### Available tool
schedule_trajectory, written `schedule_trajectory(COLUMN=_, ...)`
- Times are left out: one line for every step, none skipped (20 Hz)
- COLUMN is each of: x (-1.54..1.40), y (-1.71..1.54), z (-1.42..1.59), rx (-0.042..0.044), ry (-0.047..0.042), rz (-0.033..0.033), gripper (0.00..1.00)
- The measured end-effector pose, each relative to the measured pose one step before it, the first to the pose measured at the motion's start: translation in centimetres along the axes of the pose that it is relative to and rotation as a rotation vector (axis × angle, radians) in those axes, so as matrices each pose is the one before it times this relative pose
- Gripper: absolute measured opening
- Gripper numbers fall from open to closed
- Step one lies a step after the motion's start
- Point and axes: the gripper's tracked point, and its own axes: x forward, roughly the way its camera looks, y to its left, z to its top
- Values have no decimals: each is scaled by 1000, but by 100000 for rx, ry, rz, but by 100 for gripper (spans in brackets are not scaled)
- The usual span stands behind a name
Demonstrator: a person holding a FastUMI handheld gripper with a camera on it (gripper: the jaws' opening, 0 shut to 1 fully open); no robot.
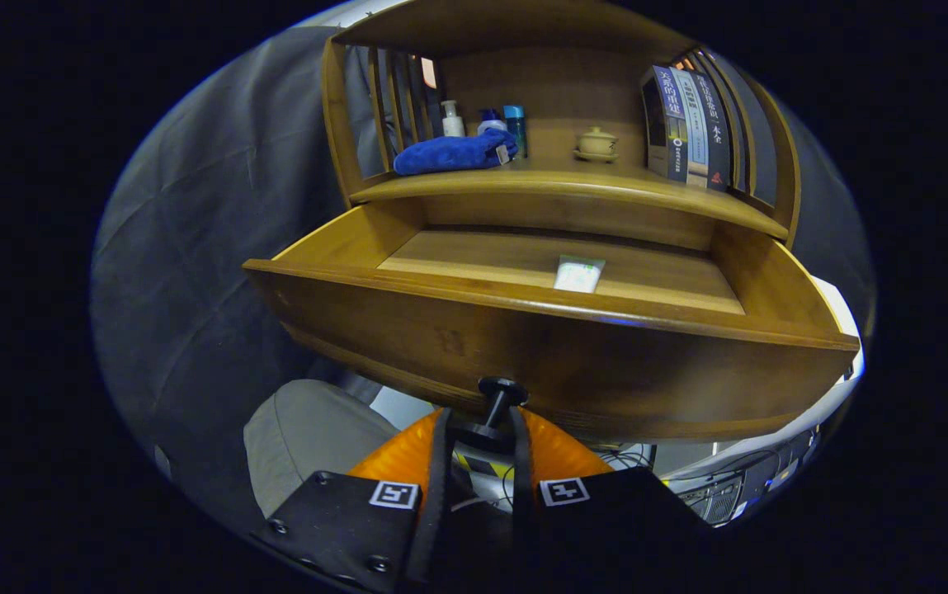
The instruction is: Pull open the drawer, take out the items inside it, and place them on the countertop above the cabinet.
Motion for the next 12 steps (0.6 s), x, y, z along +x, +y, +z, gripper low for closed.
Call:
schedule_trajectory(x=-387, y=160, z=-207, rx=-464, ry=293, rz=240, gripper=40)
schedule_trajectory(x=-209, y=237, z=-302, rx=48, ry=575, rz=420, gripper=40)
schedule_trajectory(x=-193, y=210, z=-238, rx=-584, ry=388, rz=248, gripper=40)
schedule_trajectory(x=-99, y=148, z=-163, rx=-597, ry=226, rz=-9, gripper=40)
schedule_trajectory(x=-144, y=145, z=-177, rx=-833, ry=211, rz=16, gripper=40)
schedule_trajectory(x=-256, y=177, z=-300, rx=-420, ry=265, rz=-38, gripper=40)
schedule_trajectory(x=-280, y=155, z=-189, rx=-620, ry=244, rz=157, gripper=40)
schedule_trajectory(x=-169, y=141, z=-182, rx=-466, ry=190, rz=214, gripper=40)
schedule_trajectory(x=-100, y=223, z=-72, rx=-407, ry=-89, rz=205, gripper=40)
schedule_trajectory(x=-25, y=48, z=-88, rx=-794, ry=-140, rz=-81, gripper=40)
schedule_trajectory(x=32, y=-66, z=-30, rx=-86, ry=-288, rz=-367, gripper=40)
schedule_trajectory(x=3, y=-18, z=-5, rx=314, ry=-172, rz=-183, gripper=40)
